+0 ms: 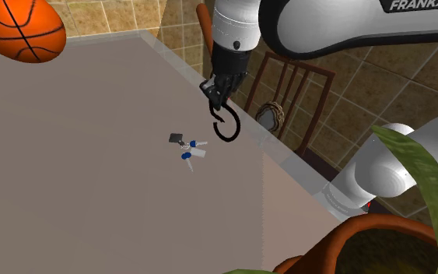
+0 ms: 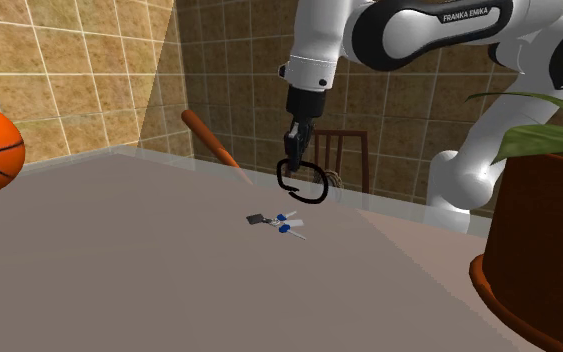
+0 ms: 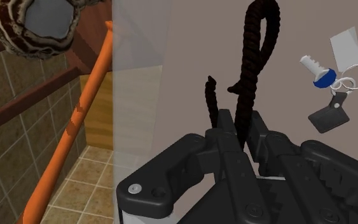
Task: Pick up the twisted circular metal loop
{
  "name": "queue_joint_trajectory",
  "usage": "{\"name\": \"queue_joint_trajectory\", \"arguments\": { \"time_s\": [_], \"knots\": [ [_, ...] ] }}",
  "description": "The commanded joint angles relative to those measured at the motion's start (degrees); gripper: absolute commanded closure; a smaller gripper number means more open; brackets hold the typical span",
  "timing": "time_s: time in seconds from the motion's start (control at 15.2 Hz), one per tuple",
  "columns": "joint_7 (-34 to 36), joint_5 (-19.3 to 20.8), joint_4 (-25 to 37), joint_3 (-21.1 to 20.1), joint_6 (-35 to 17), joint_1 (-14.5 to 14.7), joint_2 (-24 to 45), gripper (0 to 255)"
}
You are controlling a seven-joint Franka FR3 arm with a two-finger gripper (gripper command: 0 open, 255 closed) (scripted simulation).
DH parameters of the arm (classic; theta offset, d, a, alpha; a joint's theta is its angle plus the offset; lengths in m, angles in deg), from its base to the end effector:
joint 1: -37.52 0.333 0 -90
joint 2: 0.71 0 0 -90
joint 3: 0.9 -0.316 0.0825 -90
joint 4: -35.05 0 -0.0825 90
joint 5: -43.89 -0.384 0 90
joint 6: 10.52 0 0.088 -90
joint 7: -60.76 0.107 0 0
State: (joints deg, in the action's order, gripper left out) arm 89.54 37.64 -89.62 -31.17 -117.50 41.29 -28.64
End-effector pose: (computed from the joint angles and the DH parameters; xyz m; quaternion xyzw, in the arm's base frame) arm 0.3403 0.2806 0.5648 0.9958 0.0142 0.0860 0.0265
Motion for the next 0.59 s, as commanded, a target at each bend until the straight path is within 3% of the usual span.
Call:
{"name": "queue_joint_trajectory", "arguments": {
  "time_s": [0.0,0.53],
  "knots": [
    [0.05,0.13,1.57,0.09,1.46,-0.08,0.12,255],
    [-0.19,0.79,8.33,0.71,7.45,-0.60,0.94,255]
  ]
}}
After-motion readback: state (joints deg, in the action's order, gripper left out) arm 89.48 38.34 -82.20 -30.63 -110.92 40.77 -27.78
